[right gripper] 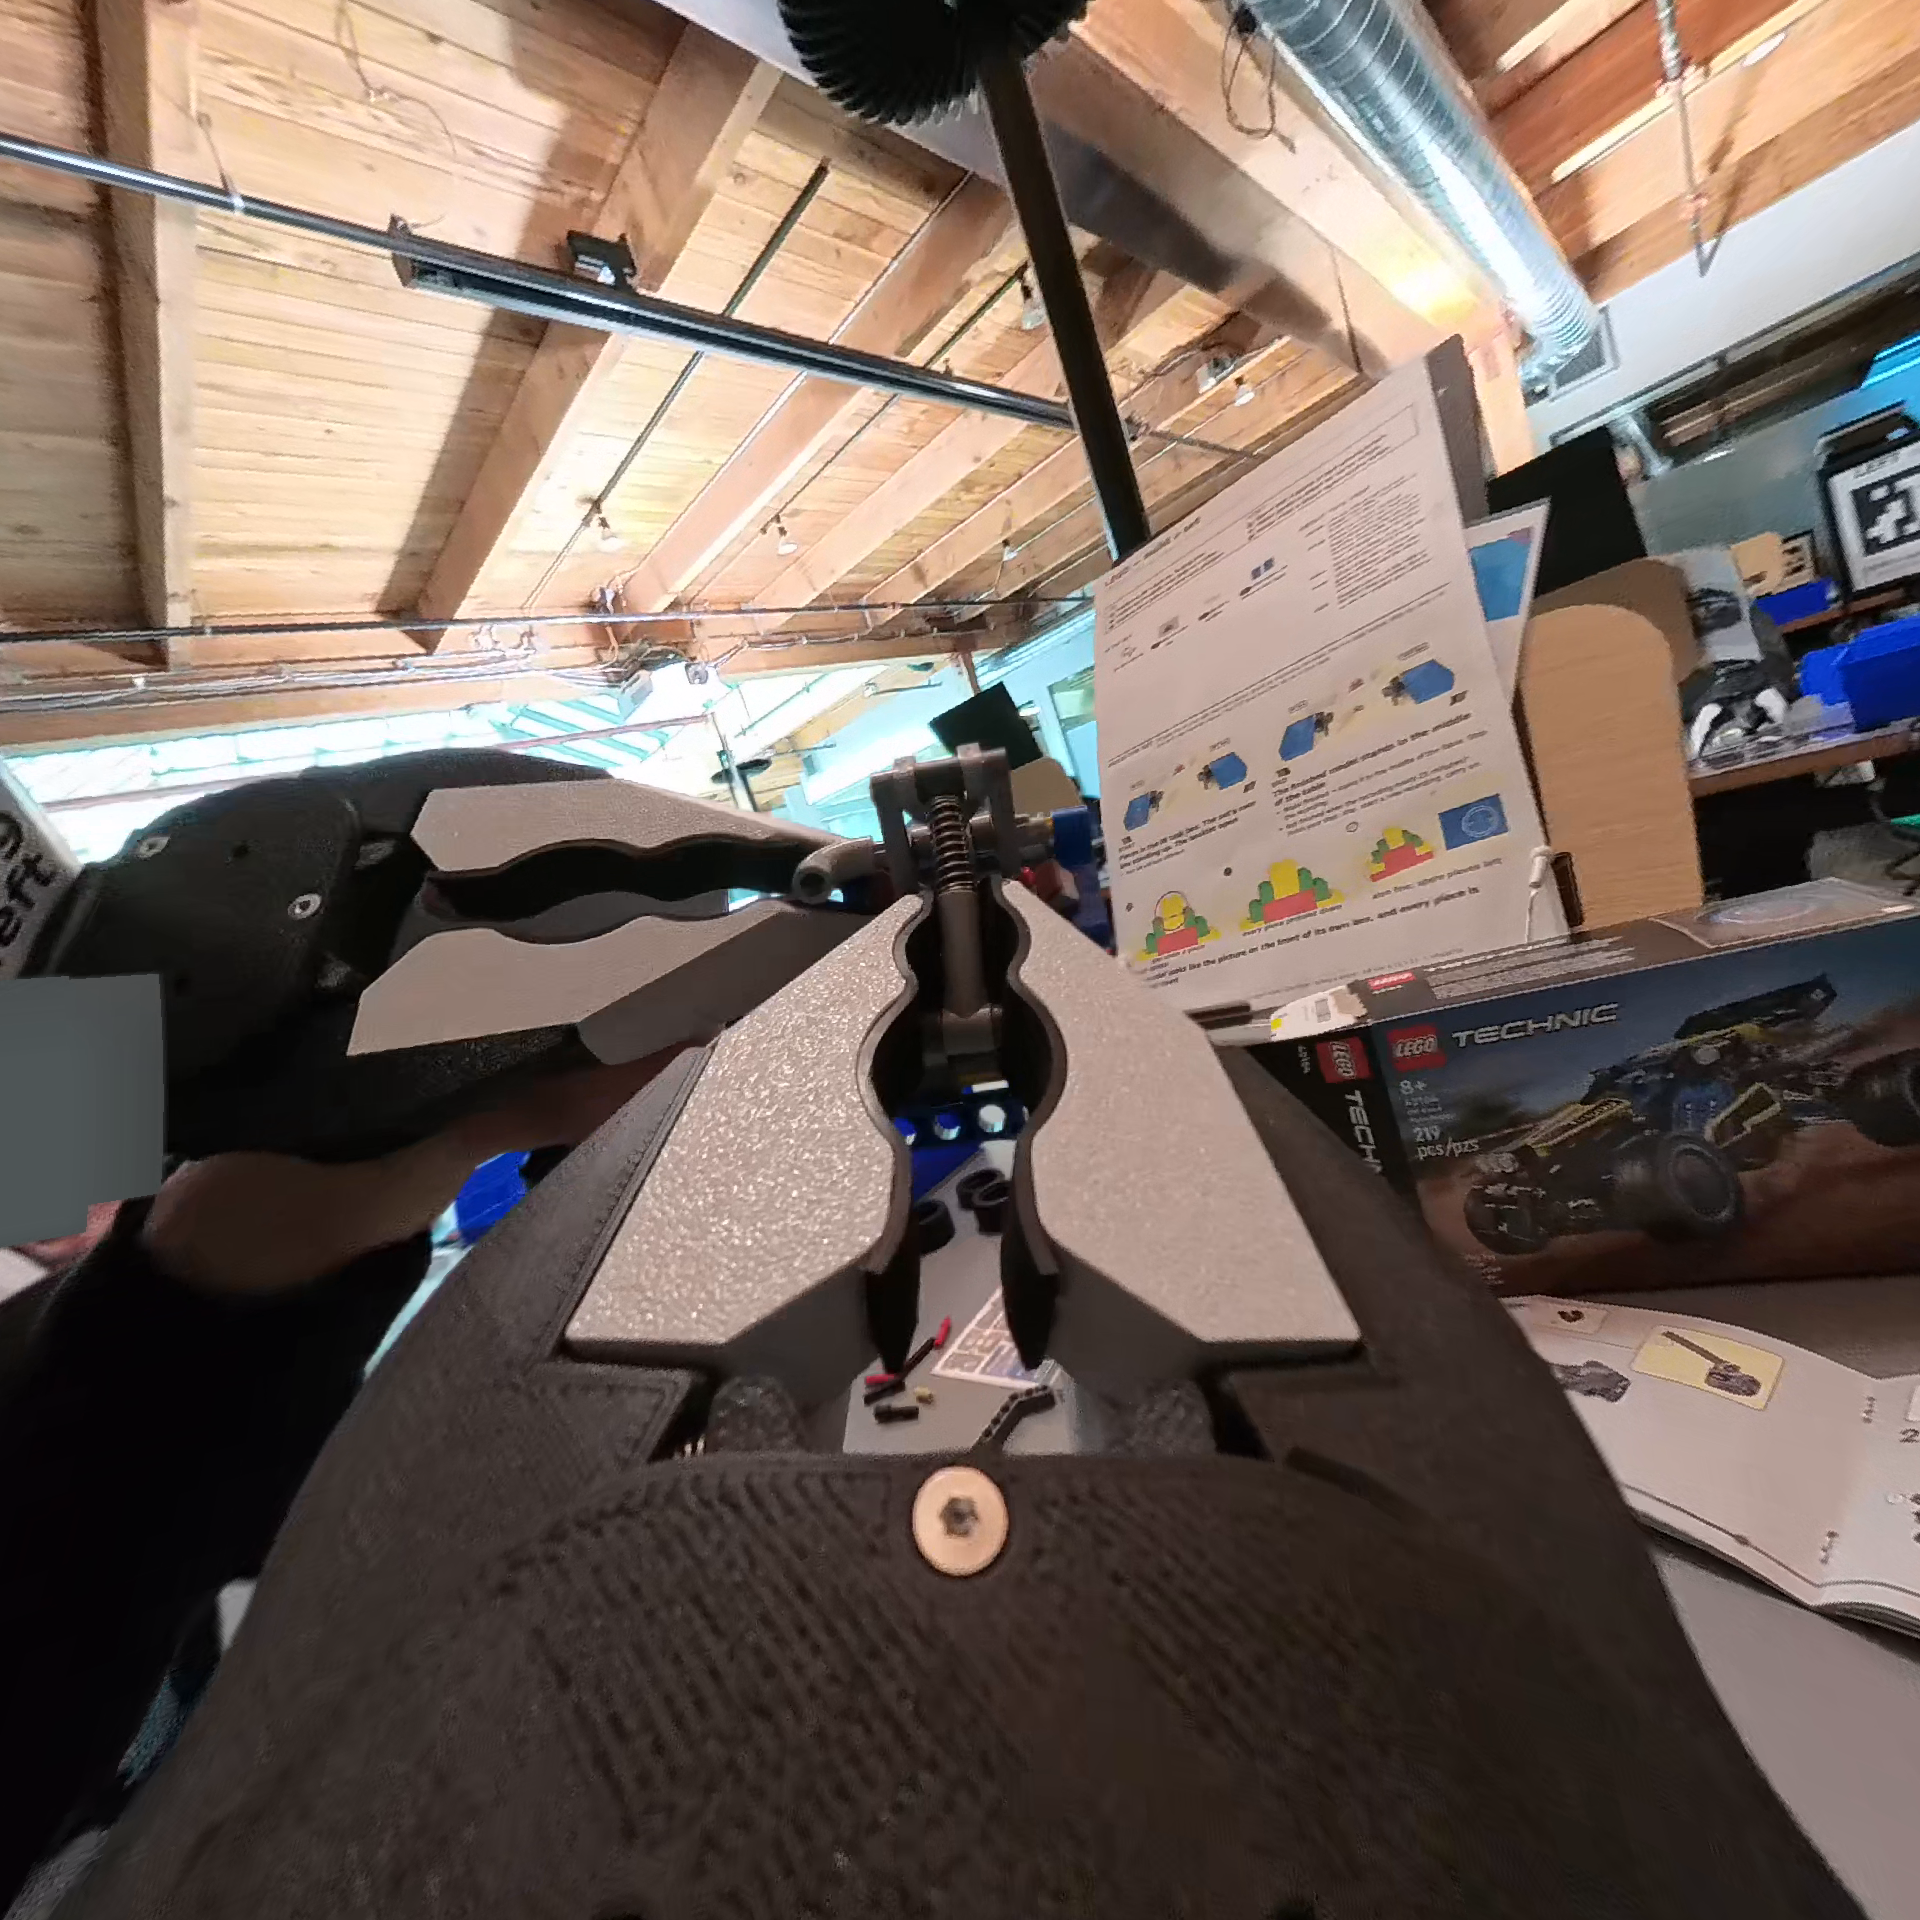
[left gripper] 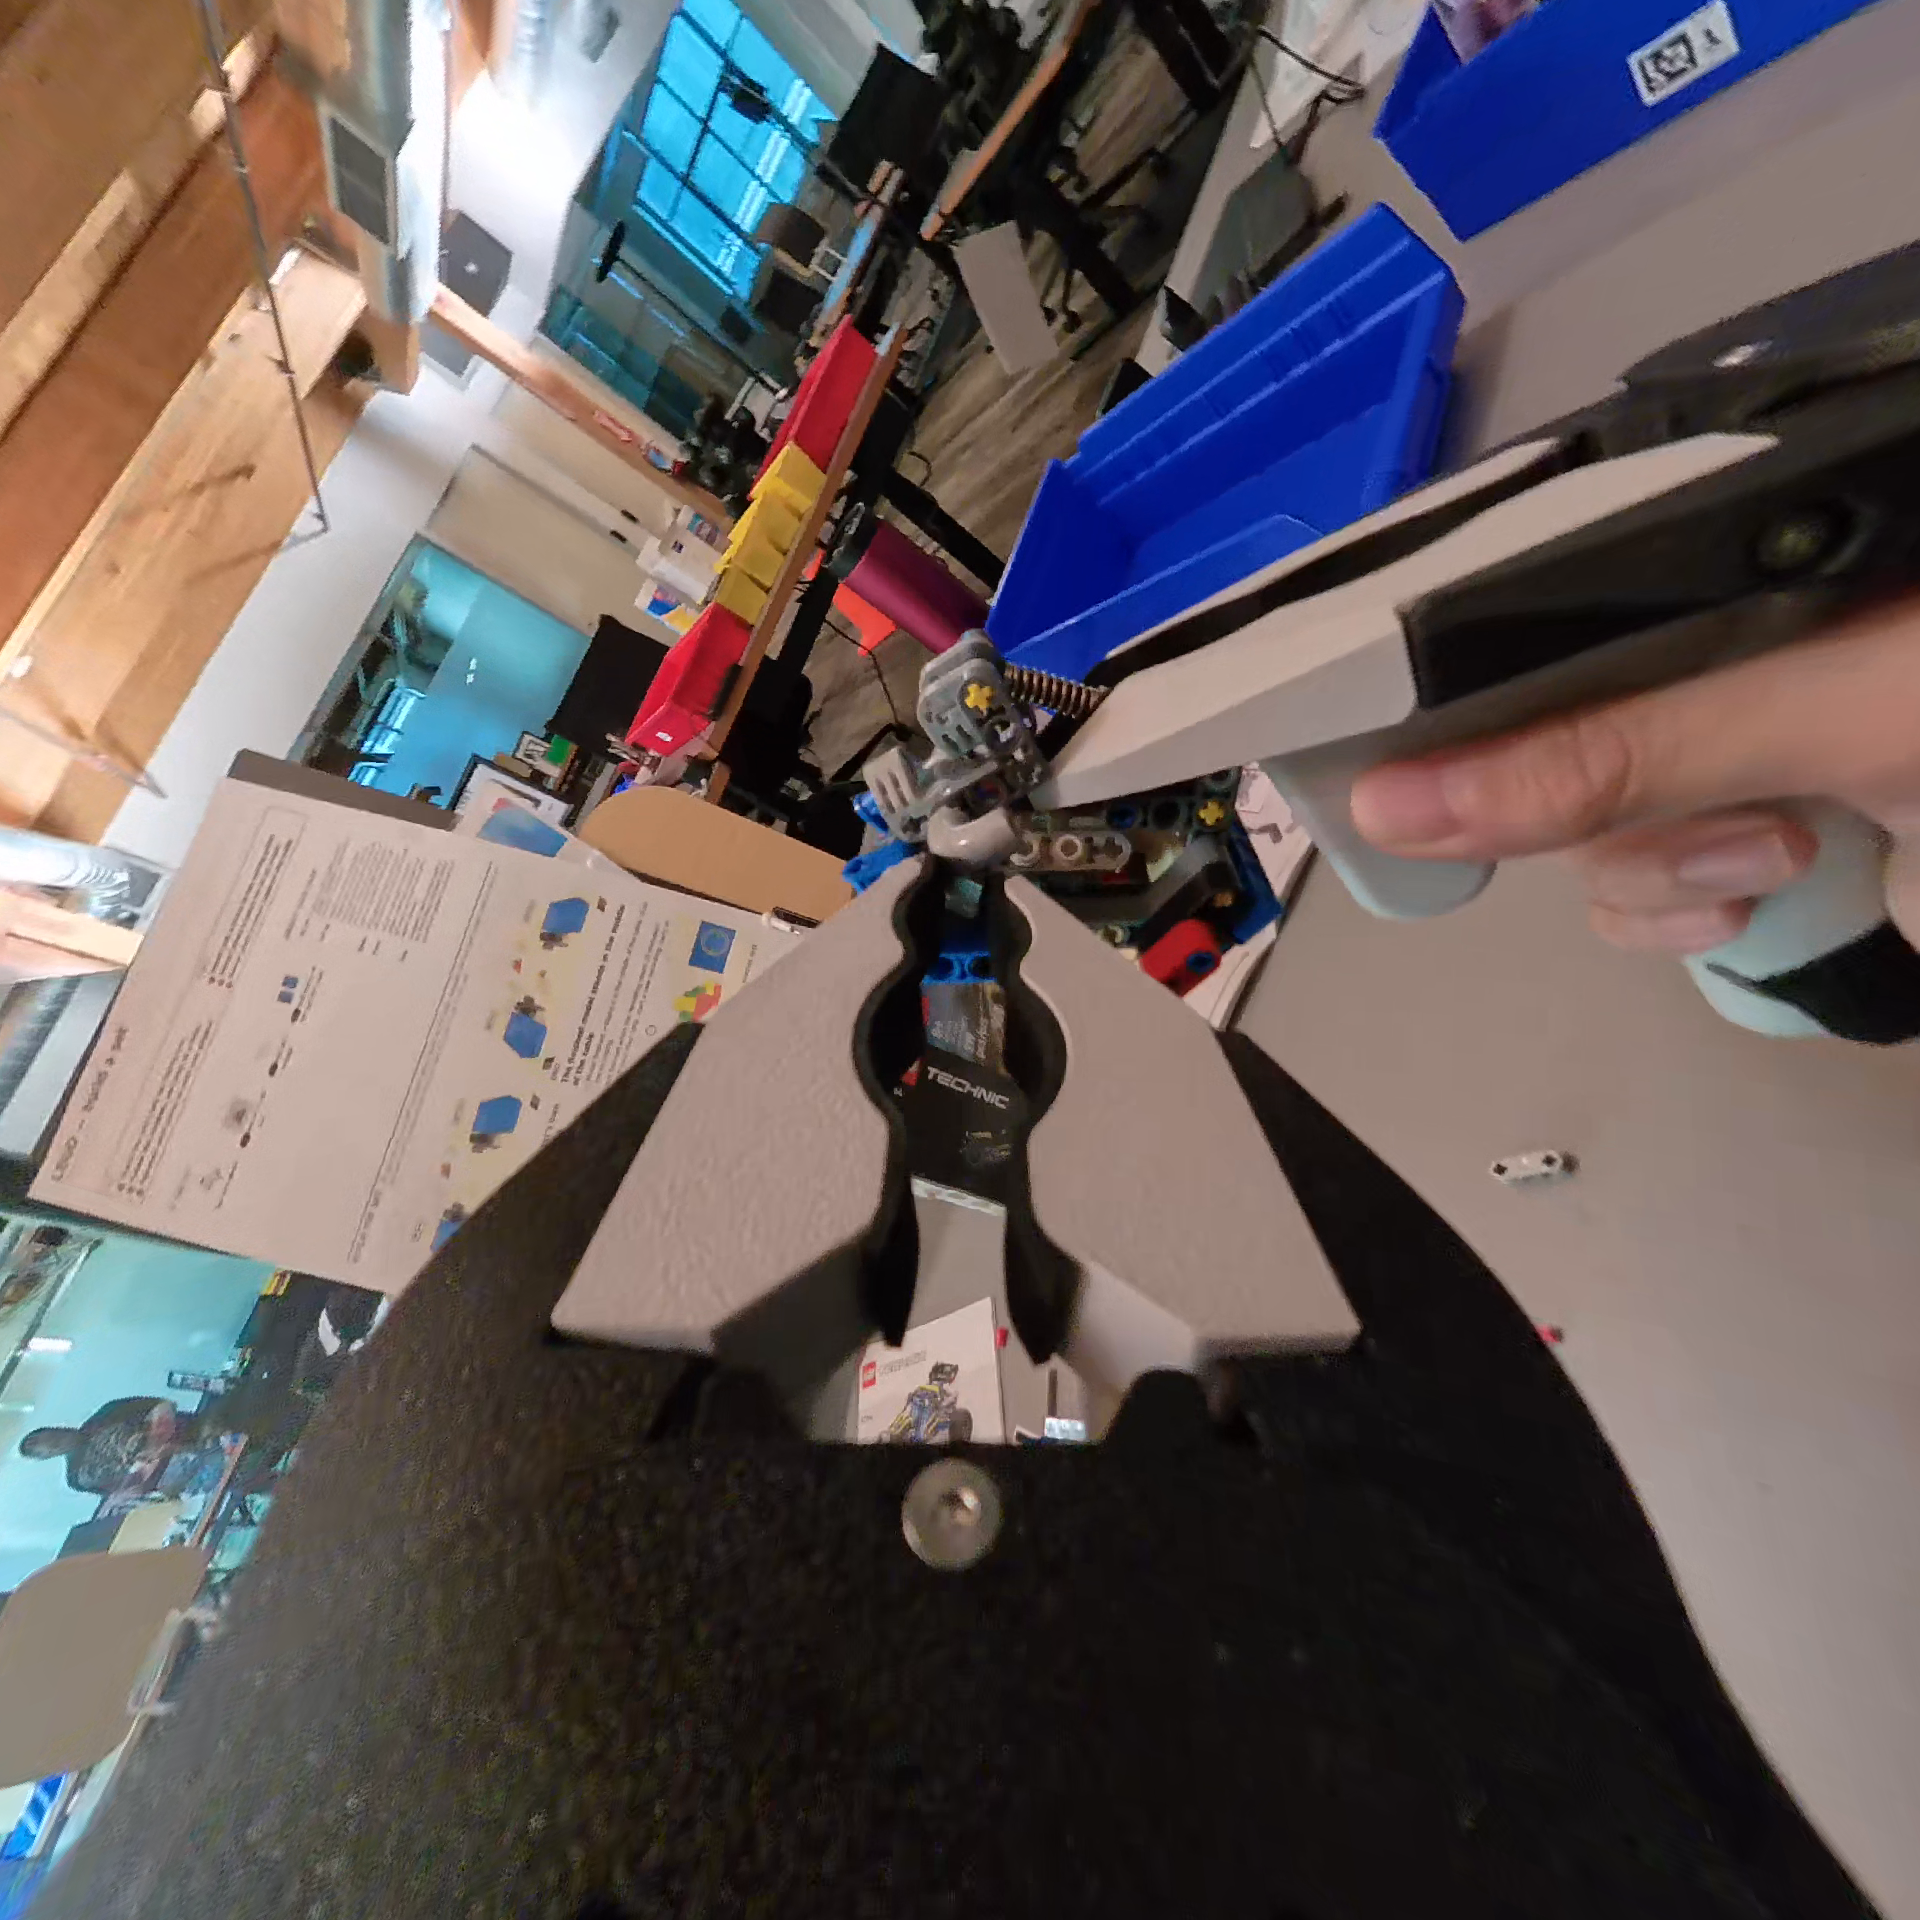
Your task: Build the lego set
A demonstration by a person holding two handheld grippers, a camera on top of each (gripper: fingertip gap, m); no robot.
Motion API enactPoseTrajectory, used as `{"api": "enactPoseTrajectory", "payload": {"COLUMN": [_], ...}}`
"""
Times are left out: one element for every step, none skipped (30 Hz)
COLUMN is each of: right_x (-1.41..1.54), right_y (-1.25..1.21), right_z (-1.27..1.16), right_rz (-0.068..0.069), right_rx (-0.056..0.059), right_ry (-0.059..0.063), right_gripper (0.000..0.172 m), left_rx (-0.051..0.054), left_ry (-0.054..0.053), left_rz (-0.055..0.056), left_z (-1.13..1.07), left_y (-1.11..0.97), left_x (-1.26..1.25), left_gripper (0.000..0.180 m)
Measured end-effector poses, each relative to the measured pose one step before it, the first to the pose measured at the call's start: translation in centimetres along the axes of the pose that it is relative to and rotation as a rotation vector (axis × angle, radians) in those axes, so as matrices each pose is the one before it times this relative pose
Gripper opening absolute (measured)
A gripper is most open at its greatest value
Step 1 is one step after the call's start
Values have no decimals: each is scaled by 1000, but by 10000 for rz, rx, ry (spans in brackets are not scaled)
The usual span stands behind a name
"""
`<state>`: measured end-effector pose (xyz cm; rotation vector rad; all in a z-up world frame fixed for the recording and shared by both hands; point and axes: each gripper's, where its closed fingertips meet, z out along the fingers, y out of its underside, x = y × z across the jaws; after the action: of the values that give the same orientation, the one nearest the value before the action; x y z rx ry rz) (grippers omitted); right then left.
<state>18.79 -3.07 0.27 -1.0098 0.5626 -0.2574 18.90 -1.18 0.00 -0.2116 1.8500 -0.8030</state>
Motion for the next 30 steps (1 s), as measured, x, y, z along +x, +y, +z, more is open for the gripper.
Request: {"api": "enactPoseTrajectory", "payload": {"right_x": [33, 22, 35, 41, 34, 37, 34, 22, 19, 31, 50, -2, -83, -93, -181, -148, -81, -64, -48, -111, -66, 4, -67, -68, -30, -20, -26, -85, -76, -12], "right_y": [-64, -15, 31, 13, -16, -26, -81, -75, -63, -8, -44, 14, 115, -28, -65, 51, -17, 7, -32, 46, 74, -18, 46, 83, 67, 151, 138, -13, -15, 38], "right_z": [-16, -9, 5, -1, 17, 23, 17, -10, -2, 11, -4, -9, 29, -4, 10, 35, 25, 23, -5, 24, 41, 14, 41, 62, 37, 51, 42, 12, 18, 20], "right_rz": [-55, 13, 66, 84, 15, -54, 3, 13, 34, 65, 111, 93, 119, 247, 219, 154, 50, -16, 90, 114, 116, 65, -17, -16, -44, -107, -86, -7, 26, -29], "right_rx": [88, 52, -12, -20, 26, 28, 76, 72, 10, -47, -42, -57, -147, -41, 1, -101, -35, 8, 54, 6, -23, 42, -20, -46, -14, -71, -68, 30, 9, -40], "right_ry": [112, 41, -14, -8, 48, 62, 59, 34, -25, -69, -84, -110, -179, -197, -220, -174, -79, -41, -37, -104, -80, -17, -38, -16, 24, 36, 23, -14, -36, 5], "right_gripper": [4, 4, 4, 4, 4, 4, 4, 4, 4, 4, 4, 4, 4, 4, 5, 5, 5, 5, 5, 5, 5, 5, 5, 5, 5, 4, 5, 5, 5, 4], "left_rx": [47, 51, 32, 64, 55, -2, 26, 34, 43, 56, 103, 95, 51, 157, 182, 20, -52, -43, -2, 13, -39, -60, -80, -145, -224, -139, -19, -16, -11, 19], "left_ry": [-129, -1, 97, 106, 52, 13, -50, -68, -63, -74, -31, -12, 42, 154, 240, 269, 334, 295, 279, 77, 188, 237, 117, 301, 213, -6, 132, 238, 116, 156], "left_rz": [-97, -189, -254, -371, -374, -353, -343, -98, 100, 176, 347, 434, 467, 366, 355, 343, 250, 61, 42, 35, 76, 115, 177, 267, 220, 181, 183, 84, -30, -29], "left_z": [29, 12, 11, 29, 40, 46, 32, 13, 31, 17, 40, -39, -100, -146, -204, -168, -190, -227, -275, -327, -302, -265, -202, -158, -143, -223, -307, -325, -305, -313], "left_y": [-42, -36, 12, -47, -70, -19, -111, -114, -79, -54, -57, -52, 17, -173, -227, -13, 56, -31, -108, -137, -74, -29, 1, 149, 254, 108, -36, -17, 12, 42], "left_x": [-12, 27, 62, 36, -11, 1, -1, 57, 76, 5, 24, -12, -28, 59, 127, 140, 202, 97, 68, -240, -38, 117, 58, 415, 307, -52, 122, 228, -23, -3], "left_gripper": [5, 4, 5, 5, 5, 5, 5, 5, 5, 5, 5, 7, 8, 11, 16, 21, 26, 26, 28, 34, 34, 35, 36, 33, 30, 34, 34, 35, 39, 42]}}
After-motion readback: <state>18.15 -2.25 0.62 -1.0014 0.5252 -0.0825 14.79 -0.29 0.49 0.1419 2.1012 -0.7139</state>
